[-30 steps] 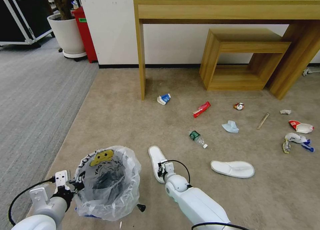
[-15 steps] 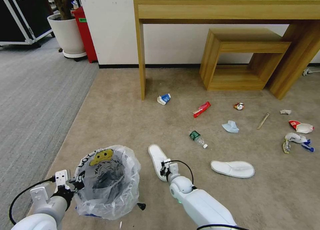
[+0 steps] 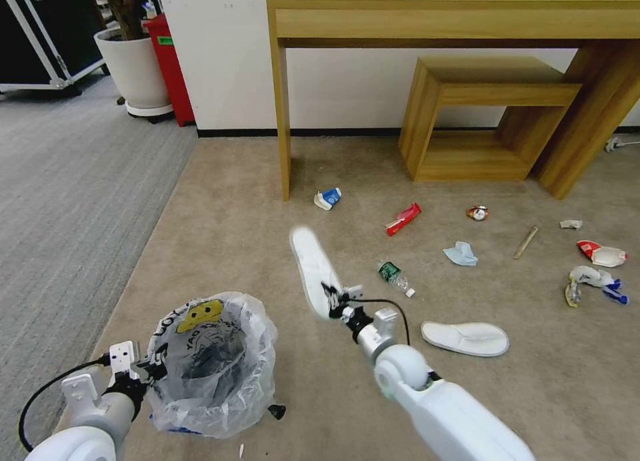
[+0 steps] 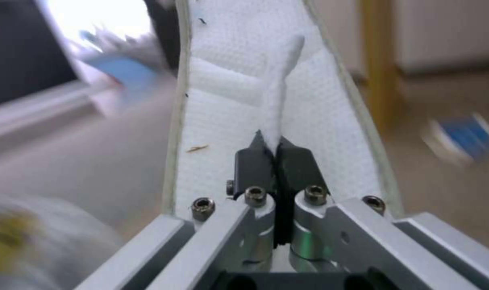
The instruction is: Pick up the trash bin and place the garbage on the floor into it.
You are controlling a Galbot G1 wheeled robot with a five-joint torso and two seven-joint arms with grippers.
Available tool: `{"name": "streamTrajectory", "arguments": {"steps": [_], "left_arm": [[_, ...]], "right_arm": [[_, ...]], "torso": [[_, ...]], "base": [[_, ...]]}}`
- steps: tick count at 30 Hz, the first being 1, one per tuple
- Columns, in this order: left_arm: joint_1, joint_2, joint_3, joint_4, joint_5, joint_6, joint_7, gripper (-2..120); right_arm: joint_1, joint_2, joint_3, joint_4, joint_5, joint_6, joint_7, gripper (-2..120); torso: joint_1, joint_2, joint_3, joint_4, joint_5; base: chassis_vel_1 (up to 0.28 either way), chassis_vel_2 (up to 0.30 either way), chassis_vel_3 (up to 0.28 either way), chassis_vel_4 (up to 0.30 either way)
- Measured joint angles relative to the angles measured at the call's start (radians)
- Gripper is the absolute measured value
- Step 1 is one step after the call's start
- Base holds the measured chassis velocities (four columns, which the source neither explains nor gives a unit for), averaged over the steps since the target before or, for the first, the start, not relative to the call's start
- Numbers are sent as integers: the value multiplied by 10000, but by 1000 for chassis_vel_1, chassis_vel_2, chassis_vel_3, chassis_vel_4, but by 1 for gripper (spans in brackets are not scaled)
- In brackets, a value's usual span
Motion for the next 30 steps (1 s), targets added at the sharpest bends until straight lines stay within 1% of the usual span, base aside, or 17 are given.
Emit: {"name": "streamTrajectory", "arguments": {"steps": [1, 3, 5, 7, 9, 11, 12, 14, 15, 18, 20, 25, 27, 30], "left_arm": [[25, -44, 5, -66, 22, 17, -2, 1], [36, -57, 8, -94, 28, 27, -3, 1], [87, -110, 10, -202, 39, 58, -13, 1], [110, -127, 10, -249, 47, 72, -22, 1], [192, -170, -23, -393, 52, 89, -35, 1], [201, -172, -29, -407, 52, 92, -39, 1], [257, -188, -61, -501, 53, 112, -54, 1], [351, -213, -107, -663, 26, 162, -82, 1], [351, -213, -107, -663, 26, 162, -82, 1], [544, -223, -155, -916, -10, 217, -97, 1], [581, -225, -161, -967, -13, 230, -100, 1], [806, -239, -214, -1300, -32, 262, -108, 1], [824, -239, -222, -1326, -34, 264, -109, 1], [908, -243, -261, -1453, -52, 267, -111, 1]], "right_arm": [[157, -106, -114, 502, 95, 351, -399, 0], [219, -133, -168, 644, 138, 444, -520, 0], [520, -216, -530, 1144, 393, 838, -1046, 0], [633, -244, -689, 1262, 454, 971, -1195, 0], [1003, -398, -1337, 1522, 570, 1313, -1631, 0], [1063, -421, -1443, 1538, 583, 1354, -1675, 0], [1331, -500, -1859, 1555, 664, 1522, -1863, 0], [1774, -601, -2477, 1474, 750, 1723, -2106, 0], [1774, -601, -2477, 1474, 750, 1723, -2106, 0], [2277, -614, -3156, 1263, 813, 1858, -2265, 0], [2358, -586, -3282, 1196, 813, 1886, -2273, 0], [2738, -257, -4147, 570, 763, 2104, -2322, 0], [2781, -196, -4254, 485, 746, 2120, -2335, 0], [3027, 269, -4839, -104, 515, 2245, -2413, 0]], "torso": [[0, 0, 0, 2, 2], [0, 0, -1, 2, 0], [0, 0, 0, 3, 1], [-1, 0, 0, 3, 1], [0, 0, 0, 3, 0], [0, 0, 0, 3, 0], [0, 0, 0, 3, 0], [-1, 0, 0, 3, -2], [-1, 0, 0, 3, -2], [-1, 0, 0, 2, -1], [-1, 0, 0, 2, -1], [0, 0, 0, 2, -1], [-1, 0, 0, 1, -1], [0, 0, 0, 2, -2]], "base": [[0, 0, 0, 0], [0, 0, 0, 0], [0, 0, 0, 0], [0, 0, 0, 0], [0, 0, 0, 0], [0, 0, 0, 0], [0, 0, 0, 0], [0, 0, 0, 0], [0, 0, 0, 0], [0, 0, 0, 0], [0, 0, 0, 0], [0, 0, 0, 0], [0, 0, 0, 0], [0, 0, 0, 0]]}}
